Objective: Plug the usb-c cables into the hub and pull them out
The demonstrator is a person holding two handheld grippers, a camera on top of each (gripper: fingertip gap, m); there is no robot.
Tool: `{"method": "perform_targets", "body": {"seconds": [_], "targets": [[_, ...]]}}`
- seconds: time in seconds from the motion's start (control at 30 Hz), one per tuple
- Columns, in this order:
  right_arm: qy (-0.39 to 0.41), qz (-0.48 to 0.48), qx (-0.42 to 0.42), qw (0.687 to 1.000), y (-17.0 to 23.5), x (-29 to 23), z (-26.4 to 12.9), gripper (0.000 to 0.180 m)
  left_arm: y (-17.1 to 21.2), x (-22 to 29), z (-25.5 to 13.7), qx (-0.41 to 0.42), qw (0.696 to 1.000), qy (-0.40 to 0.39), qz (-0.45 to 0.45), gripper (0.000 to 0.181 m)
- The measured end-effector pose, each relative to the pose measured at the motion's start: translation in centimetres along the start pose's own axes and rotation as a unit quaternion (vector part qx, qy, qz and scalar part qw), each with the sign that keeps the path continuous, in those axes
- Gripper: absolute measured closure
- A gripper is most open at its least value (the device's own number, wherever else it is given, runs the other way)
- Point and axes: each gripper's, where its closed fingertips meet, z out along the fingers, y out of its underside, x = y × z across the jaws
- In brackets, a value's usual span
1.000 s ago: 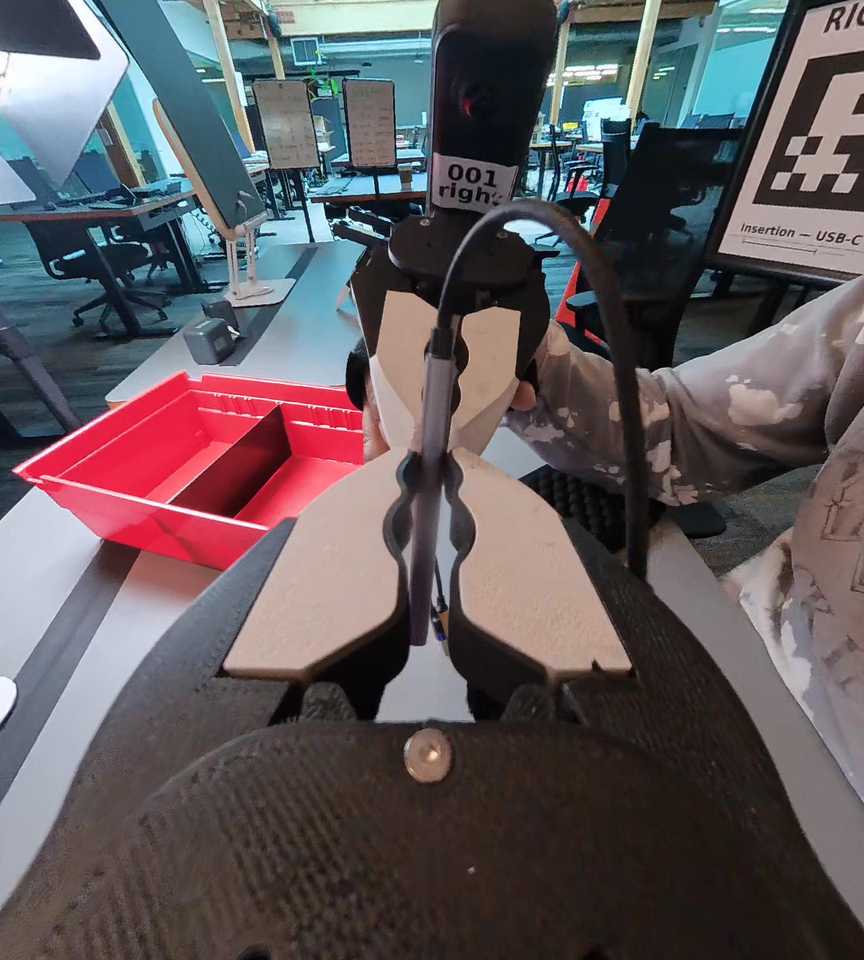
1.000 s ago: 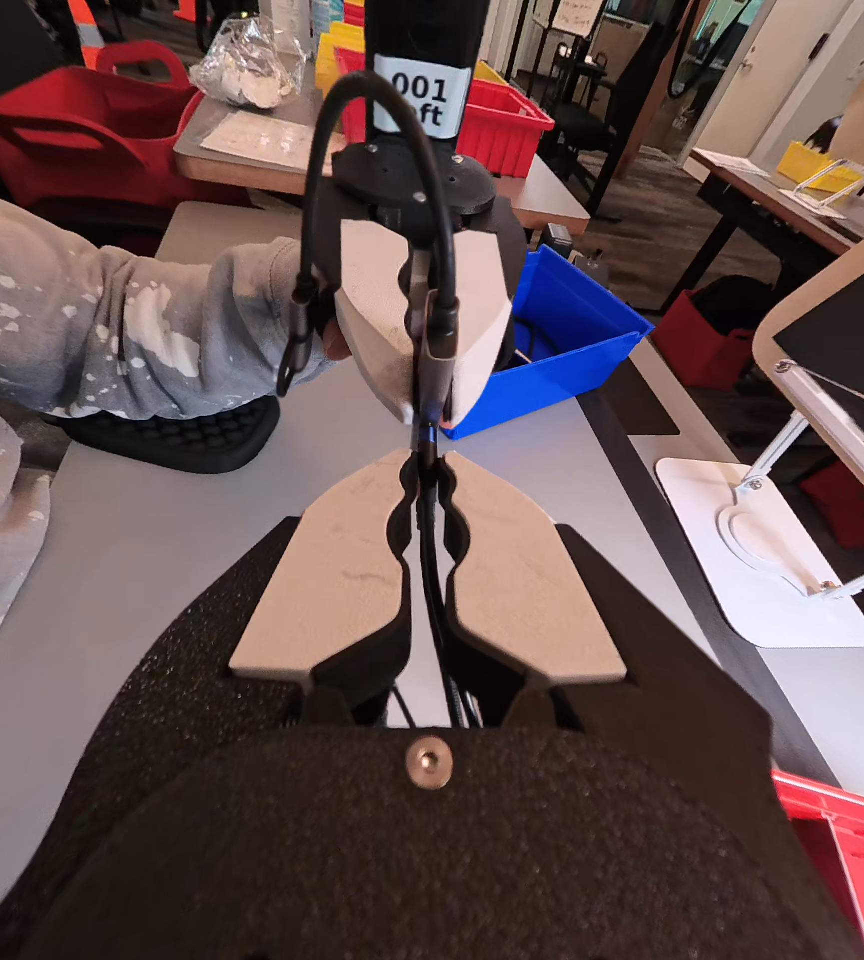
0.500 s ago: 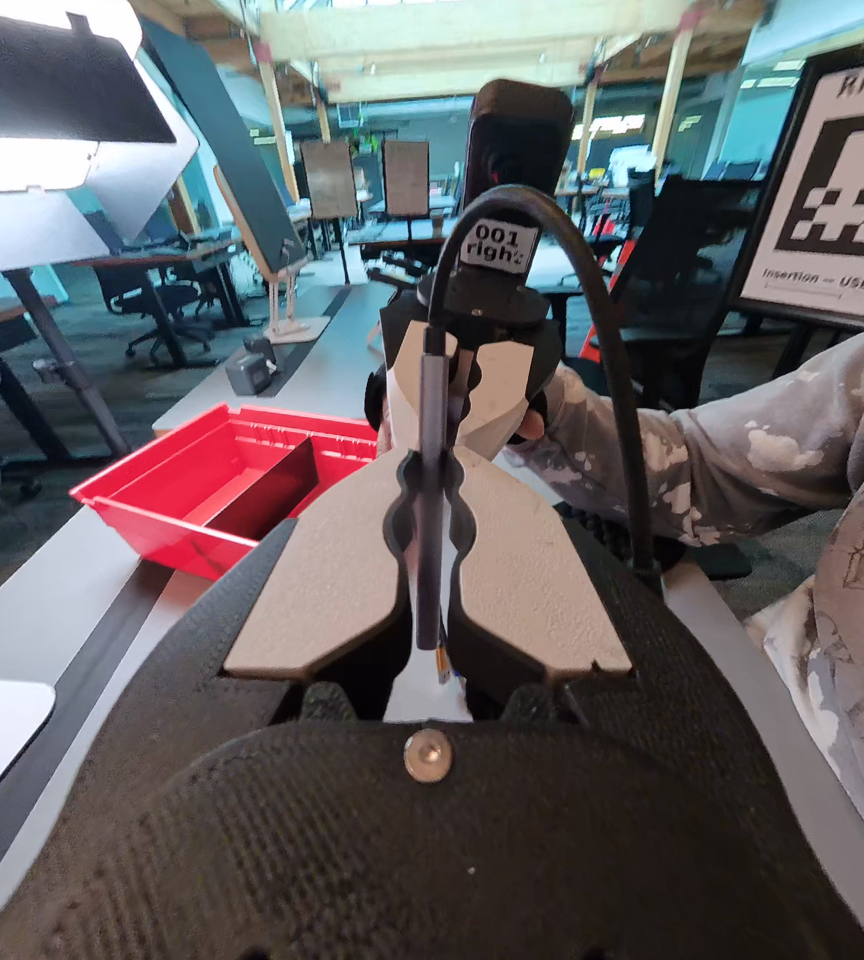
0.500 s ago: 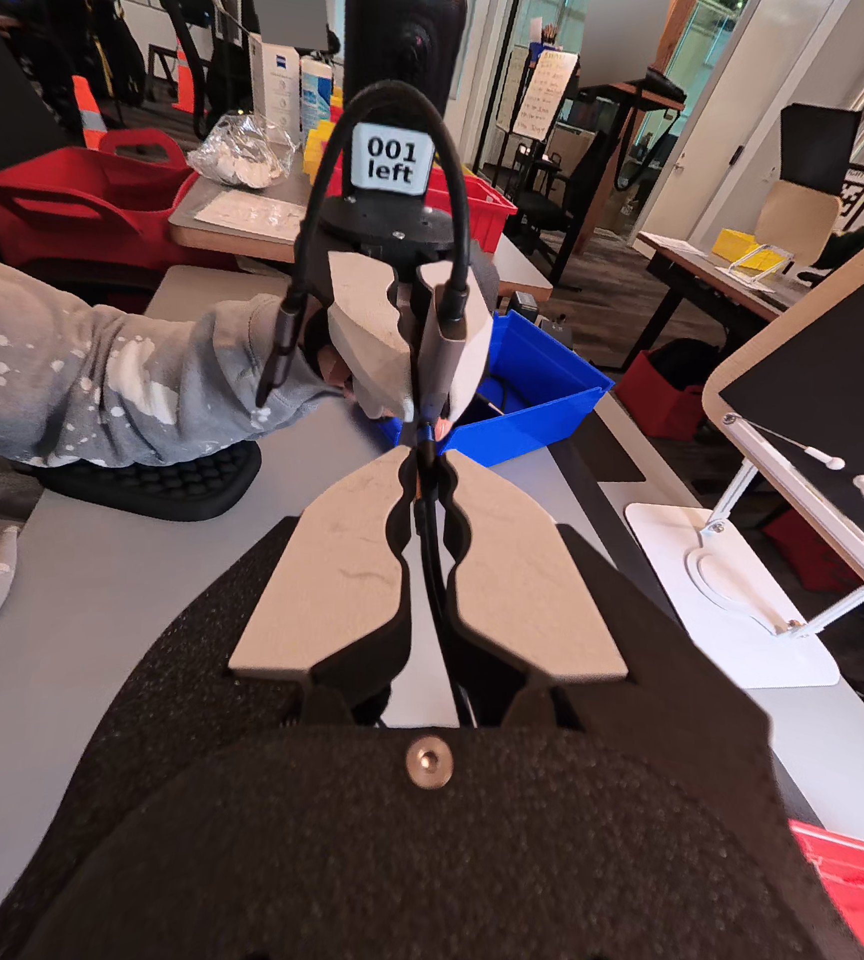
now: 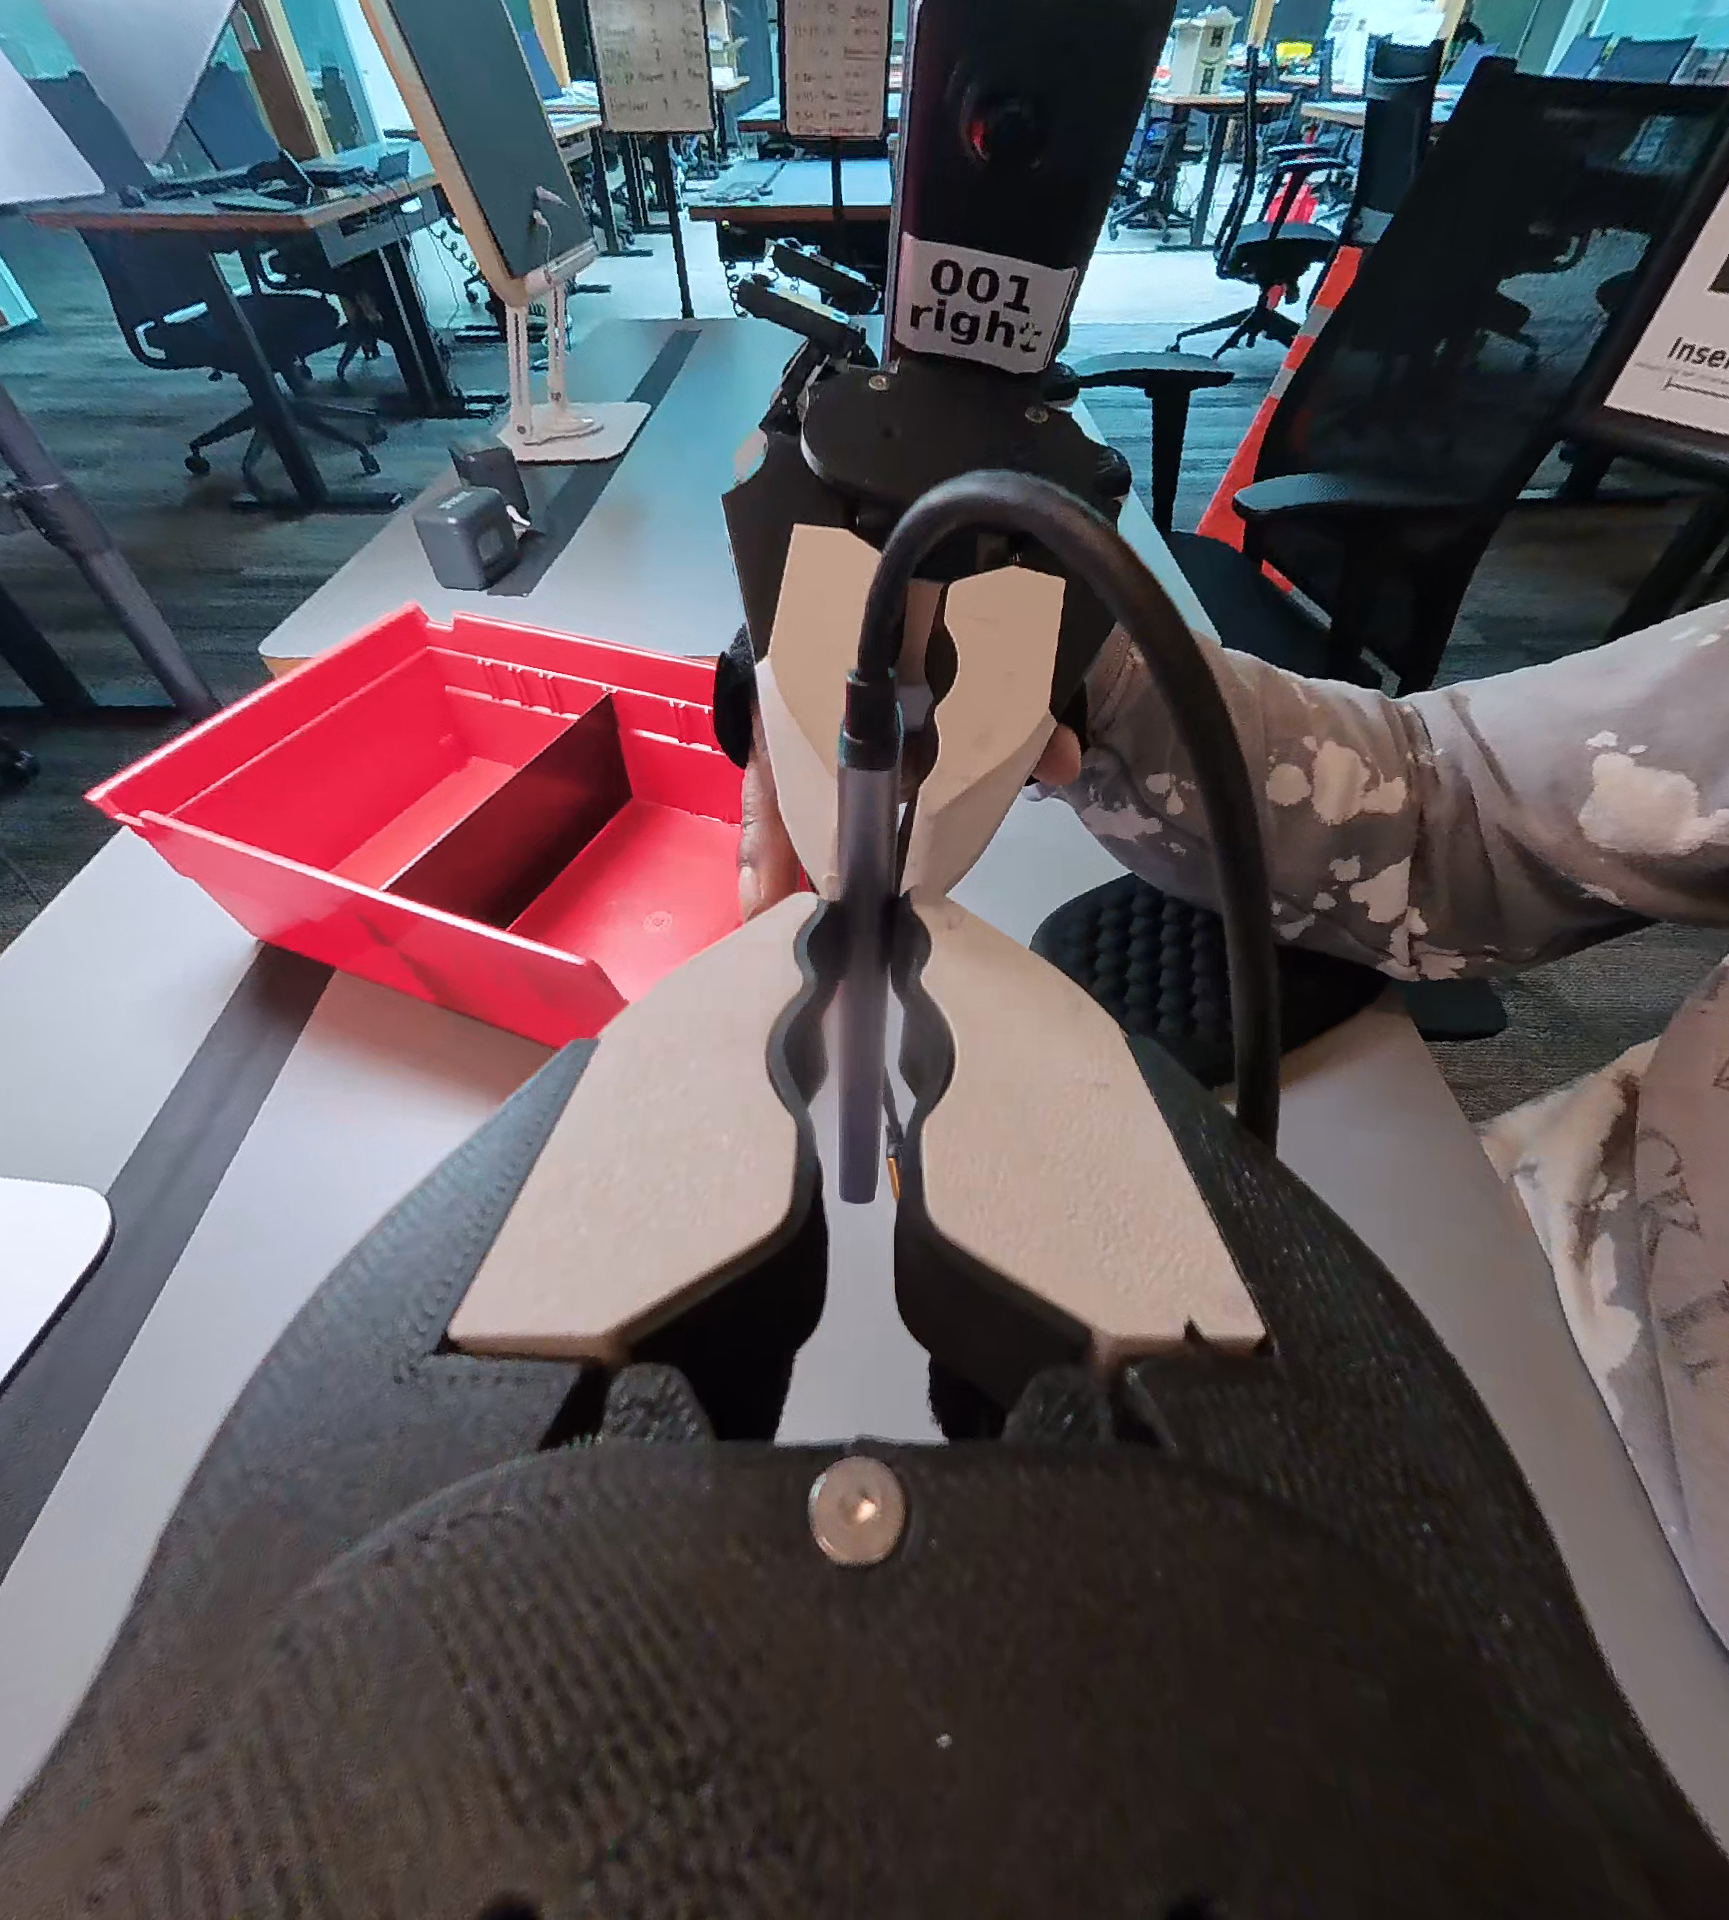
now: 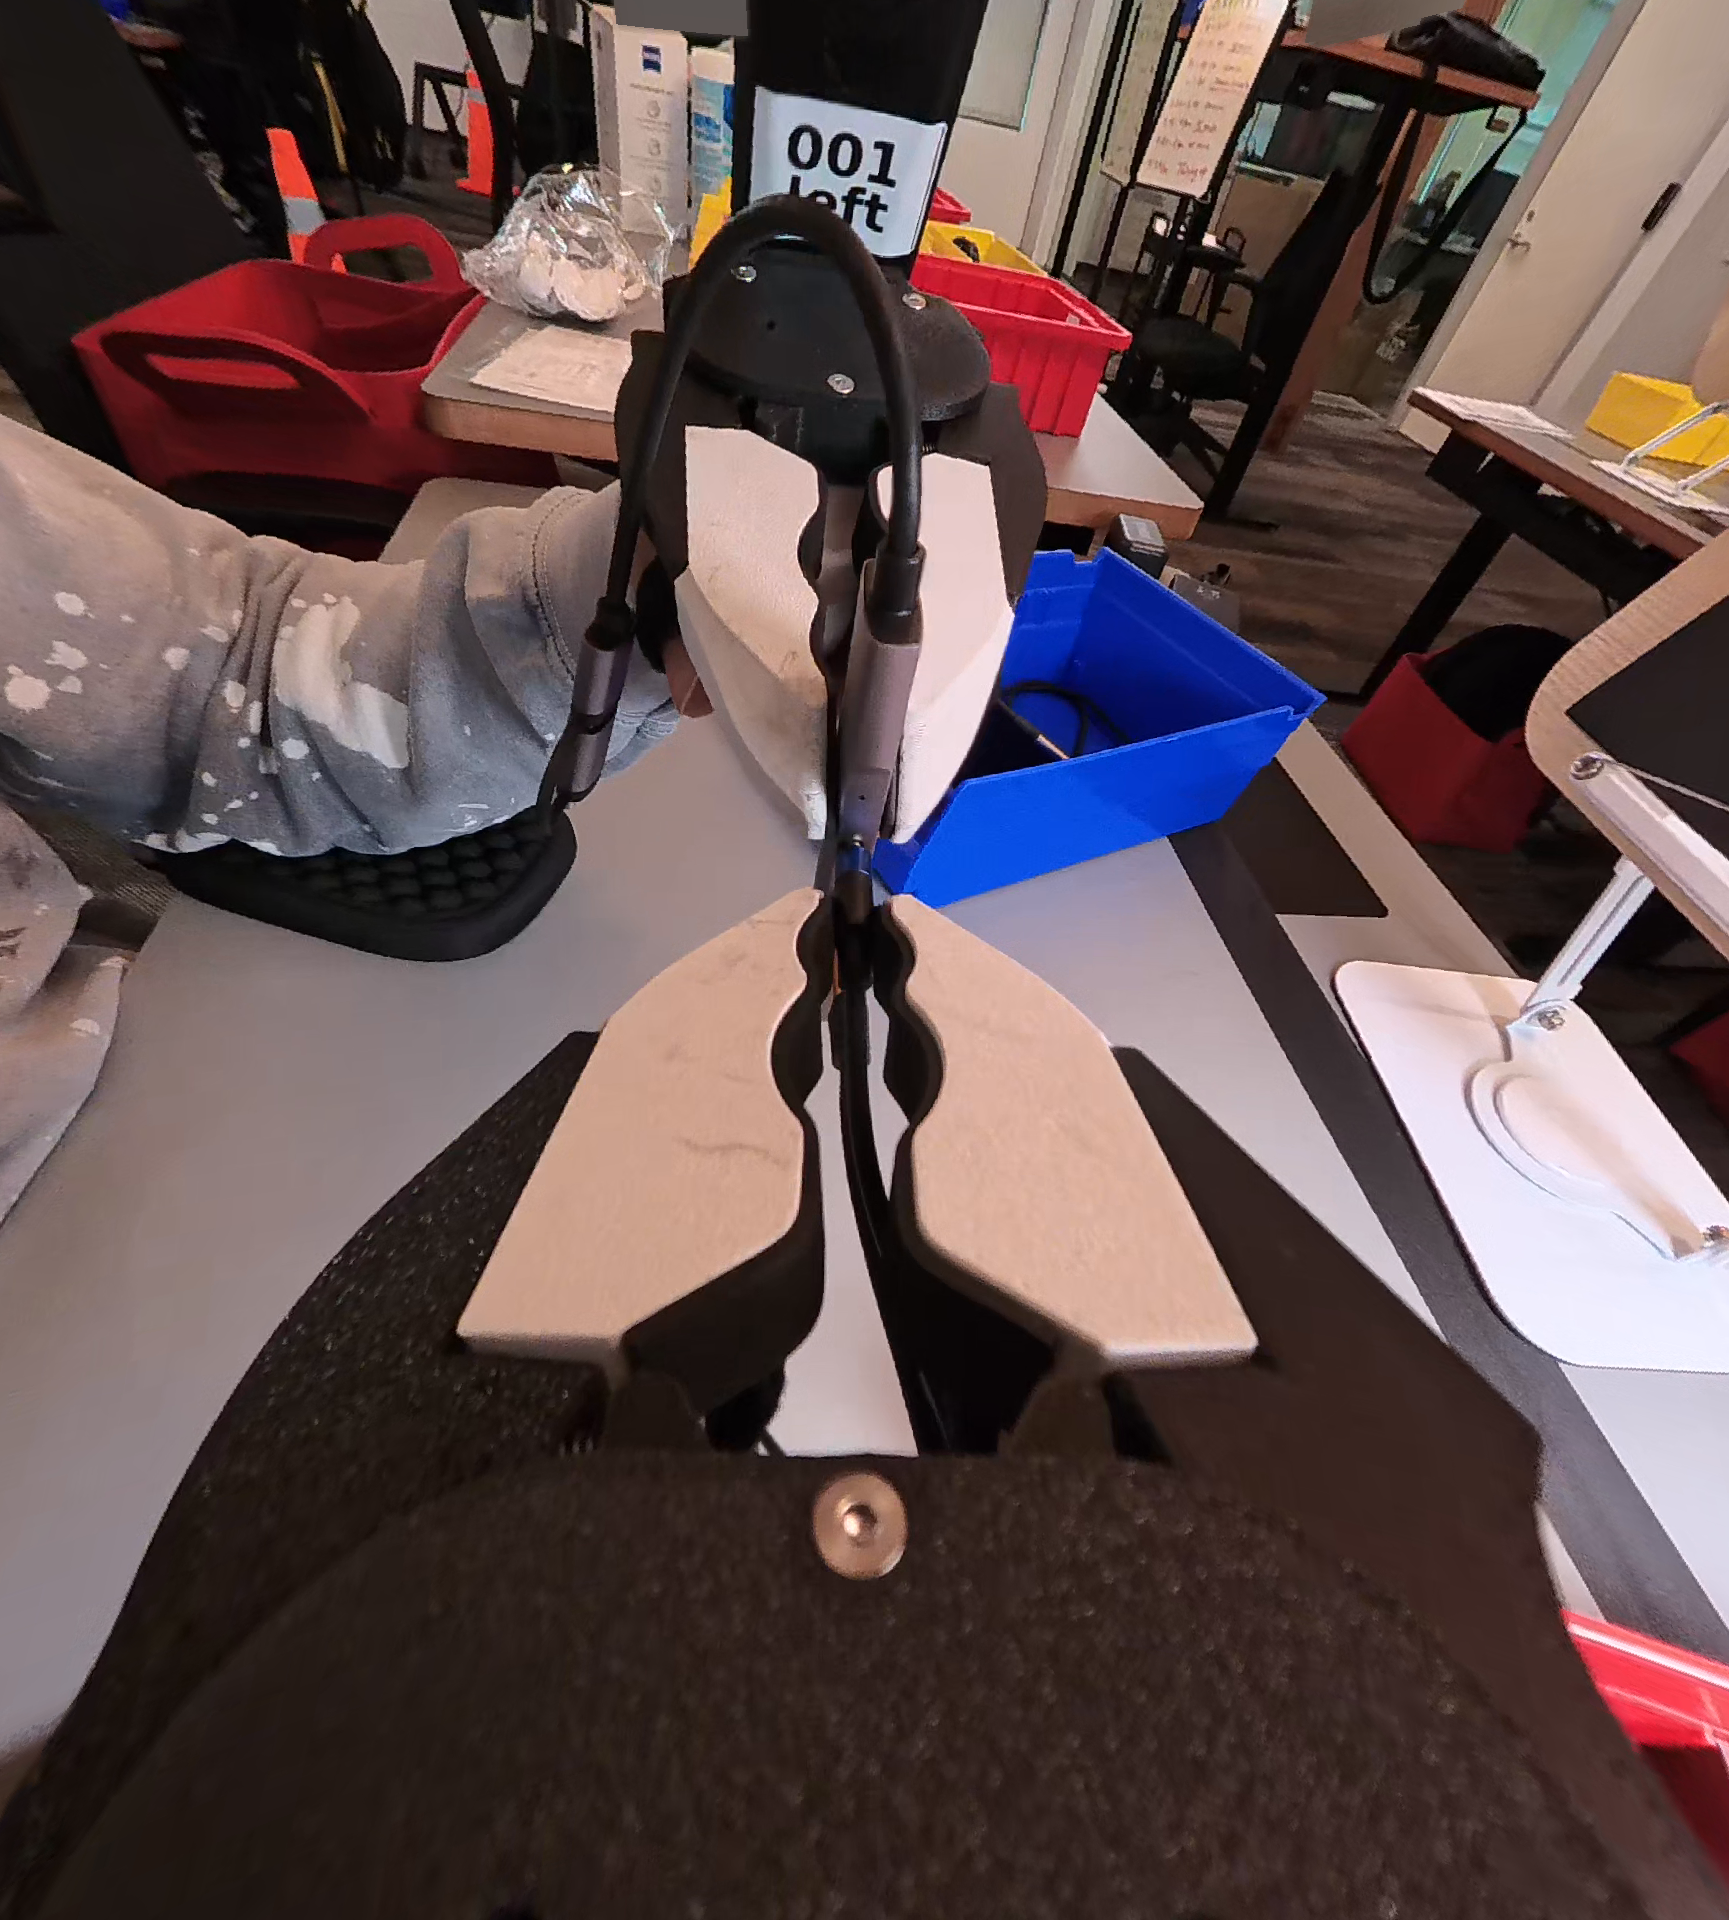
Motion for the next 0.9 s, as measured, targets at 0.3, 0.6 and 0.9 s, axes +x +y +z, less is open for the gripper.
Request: {"method": "perform_targets", "body": {"seconds": [0.3,0.6,0.9], "targets": [[0.135,0.038,0.069,0.988,-0.4,5.7,-8.7,0.173,-3.0,-3.0,-11.7,0.087,0.991,-0.102,-0.002,0.171],[0.302,-0.019,0.143,0.942,-3.6,9.2,-14.2,0.173,-2.6,-4.6,-12.4,0.093,0.986,-0.136,-0.036,0.171],[0.400,-0.010,0.029,0.916,2.8,14.0,-14.4,0.173,-2.2,-4.3,-10.7,0.077,0.989,-0.123,-0.030,0.171]]}}
